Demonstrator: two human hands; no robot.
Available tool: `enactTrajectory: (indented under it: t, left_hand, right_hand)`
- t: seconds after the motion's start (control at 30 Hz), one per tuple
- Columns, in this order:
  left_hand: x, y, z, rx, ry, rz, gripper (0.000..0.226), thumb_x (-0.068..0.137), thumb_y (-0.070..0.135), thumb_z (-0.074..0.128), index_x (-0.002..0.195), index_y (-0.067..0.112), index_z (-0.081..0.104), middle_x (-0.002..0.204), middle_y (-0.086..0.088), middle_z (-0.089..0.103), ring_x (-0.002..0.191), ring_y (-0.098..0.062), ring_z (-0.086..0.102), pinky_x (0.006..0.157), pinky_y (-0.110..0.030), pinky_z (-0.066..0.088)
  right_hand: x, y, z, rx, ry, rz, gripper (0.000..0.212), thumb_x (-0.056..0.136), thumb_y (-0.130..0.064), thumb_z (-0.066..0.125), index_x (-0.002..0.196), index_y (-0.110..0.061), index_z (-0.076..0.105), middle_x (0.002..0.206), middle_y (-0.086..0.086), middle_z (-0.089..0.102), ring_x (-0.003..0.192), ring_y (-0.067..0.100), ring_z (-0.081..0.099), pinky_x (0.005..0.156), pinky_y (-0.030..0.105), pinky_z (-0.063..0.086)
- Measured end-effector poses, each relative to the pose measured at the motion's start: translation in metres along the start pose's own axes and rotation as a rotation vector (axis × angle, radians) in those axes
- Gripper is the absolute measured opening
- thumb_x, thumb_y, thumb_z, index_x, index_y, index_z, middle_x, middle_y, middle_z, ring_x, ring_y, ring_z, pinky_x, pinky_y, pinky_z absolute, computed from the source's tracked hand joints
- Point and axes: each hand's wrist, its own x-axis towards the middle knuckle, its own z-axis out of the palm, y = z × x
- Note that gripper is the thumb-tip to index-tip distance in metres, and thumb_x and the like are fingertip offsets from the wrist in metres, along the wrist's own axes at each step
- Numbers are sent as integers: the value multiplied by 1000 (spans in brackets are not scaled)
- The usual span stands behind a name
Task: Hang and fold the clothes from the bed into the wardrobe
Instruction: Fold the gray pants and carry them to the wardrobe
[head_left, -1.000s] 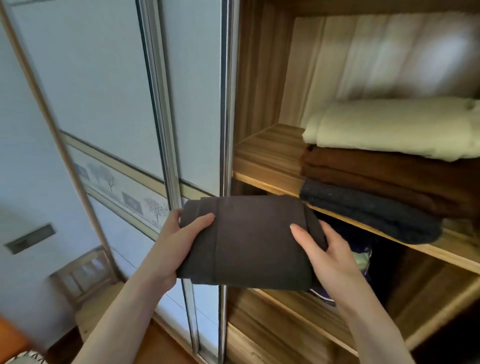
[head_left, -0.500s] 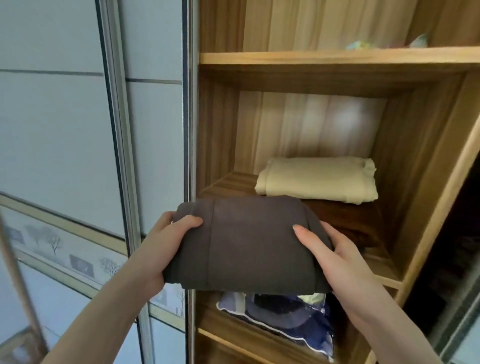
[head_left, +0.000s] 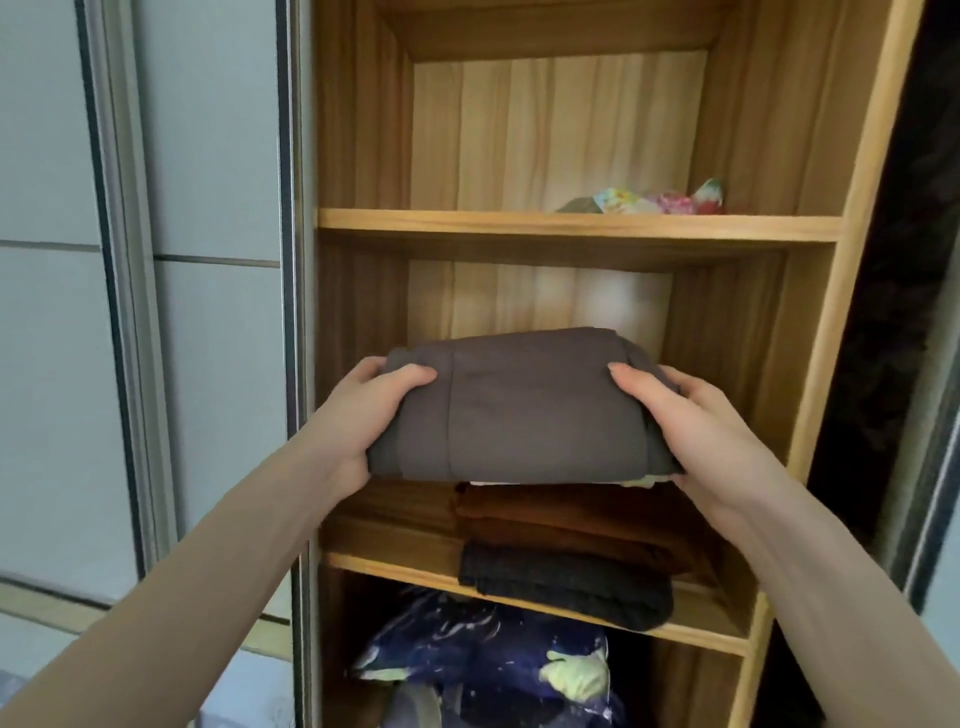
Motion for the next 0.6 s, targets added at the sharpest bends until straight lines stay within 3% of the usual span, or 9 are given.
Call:
enactTrajectory:
  t: [0.2, 0.33, 0.47, 0.6]
  left_hand:
    - [59, 5, 38, 11, -52, 16, 52, 93, 26, 78, 140, 17, 56, 116, -9, 72, 99, -24, 73, 65, -32, 60]
    - [87, -5, 54, 44, -67, -8, 64, 93, 28, 78, 149, 12, 51, 119, -10, 72, 100, -24, 74, 62, -29, 61]
    - [102, -20, 64, 78, -93, -26, 58, 96, 27, 75, 146, 9, 52, 112, -9, 70, 98, -22, 71, 68, -29, 58]
    - [111, -29, 68, 103, -77, -20, 59, 99, 24, 72, 150, 8, 48, 101, -3, 66, 88, -15, 66, 59, -24, 53]
  right_hand:
    - [53, -1, -15, -83, 122, 41, 50, 98, -40, 67, 141, -18, 57, 117, 0, 72, 105, 19, 70, 81, 32, 56]
    - [77, 9, -19, -203, 206, 46, 39, 97, -40, 64, 124, -13, 66, 103, 3, 74, 93, 19, 71, 68, 30, 53]
    - [92, 21, -22, -374, 253, 29, 35, 95, -46, 62, 111, -16, 69, 101, 2, 73, 93, 22, 70, 78, 35, 58]
    - [99, 22, -25, -586, 242, -24, 30, 98, -48, 56, 109, -21, 62, 98, -3, 66, 89, 17, 63, 70, 32, 50]
